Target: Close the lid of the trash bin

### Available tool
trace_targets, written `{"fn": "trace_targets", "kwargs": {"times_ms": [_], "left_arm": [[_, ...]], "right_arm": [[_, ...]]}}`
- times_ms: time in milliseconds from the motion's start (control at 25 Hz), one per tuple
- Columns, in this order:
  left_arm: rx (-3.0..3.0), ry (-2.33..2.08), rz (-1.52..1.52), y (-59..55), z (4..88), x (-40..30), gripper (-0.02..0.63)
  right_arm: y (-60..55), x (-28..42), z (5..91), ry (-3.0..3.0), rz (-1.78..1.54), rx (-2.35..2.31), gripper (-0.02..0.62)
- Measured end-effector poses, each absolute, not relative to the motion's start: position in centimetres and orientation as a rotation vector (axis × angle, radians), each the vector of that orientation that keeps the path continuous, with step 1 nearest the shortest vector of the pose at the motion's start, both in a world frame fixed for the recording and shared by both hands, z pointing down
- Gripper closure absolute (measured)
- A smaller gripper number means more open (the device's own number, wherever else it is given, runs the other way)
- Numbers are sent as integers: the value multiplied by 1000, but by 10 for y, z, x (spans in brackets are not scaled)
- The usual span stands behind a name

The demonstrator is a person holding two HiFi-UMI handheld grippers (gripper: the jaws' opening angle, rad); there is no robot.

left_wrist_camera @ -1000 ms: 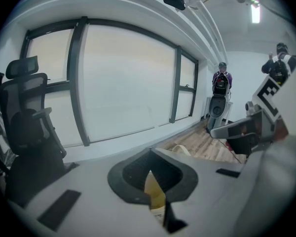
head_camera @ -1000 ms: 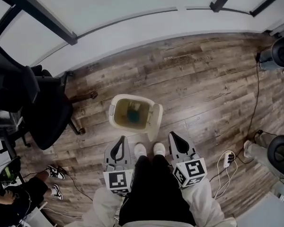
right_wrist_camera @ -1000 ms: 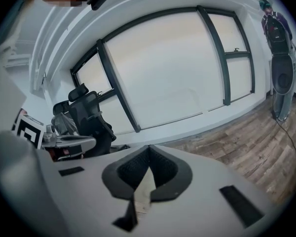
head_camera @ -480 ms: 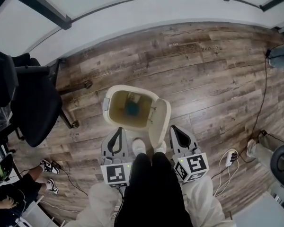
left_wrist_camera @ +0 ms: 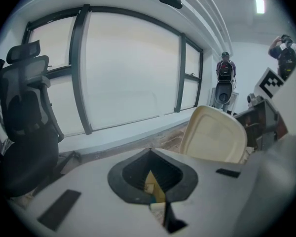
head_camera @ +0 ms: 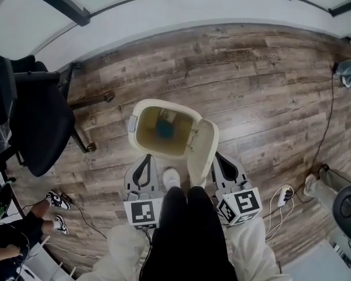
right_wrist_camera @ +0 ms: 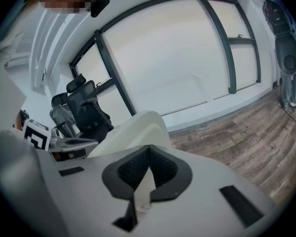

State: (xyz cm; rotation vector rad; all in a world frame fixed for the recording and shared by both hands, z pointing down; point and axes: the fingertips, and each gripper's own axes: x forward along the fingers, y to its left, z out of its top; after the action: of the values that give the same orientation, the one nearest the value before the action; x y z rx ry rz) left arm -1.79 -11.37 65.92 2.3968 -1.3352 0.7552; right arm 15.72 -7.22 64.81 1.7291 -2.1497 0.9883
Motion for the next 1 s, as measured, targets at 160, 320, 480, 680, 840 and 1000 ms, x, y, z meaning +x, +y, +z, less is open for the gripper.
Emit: {"fn": "trace_targets", "kwargs": {"times_ms": [160,320,480,680,840,1000], "left_arm": [[2373,-1364,747,-119,661,-30,598],[2348,-1399,734,-127,661,-45,598],[2318,-1426,735,-131,664,-62,598],[2289,-1451,724,-131,669,-77,598],[2268,-1463,719,-132,673,-90,598],[2240,-1471,716,-133,678,-102,598]], "right_arm": [[-87,151,640,-2176,1012,1731,572],[-102,135,636,-2216,972,1685,572],[-115,106,635,-2255,931,1615,572],[-125,88,641,-2249,926,1602,572],[-133,72,647,-2245,927,1585,572],[-142,56,655,-2238,920,1565,572]]}}
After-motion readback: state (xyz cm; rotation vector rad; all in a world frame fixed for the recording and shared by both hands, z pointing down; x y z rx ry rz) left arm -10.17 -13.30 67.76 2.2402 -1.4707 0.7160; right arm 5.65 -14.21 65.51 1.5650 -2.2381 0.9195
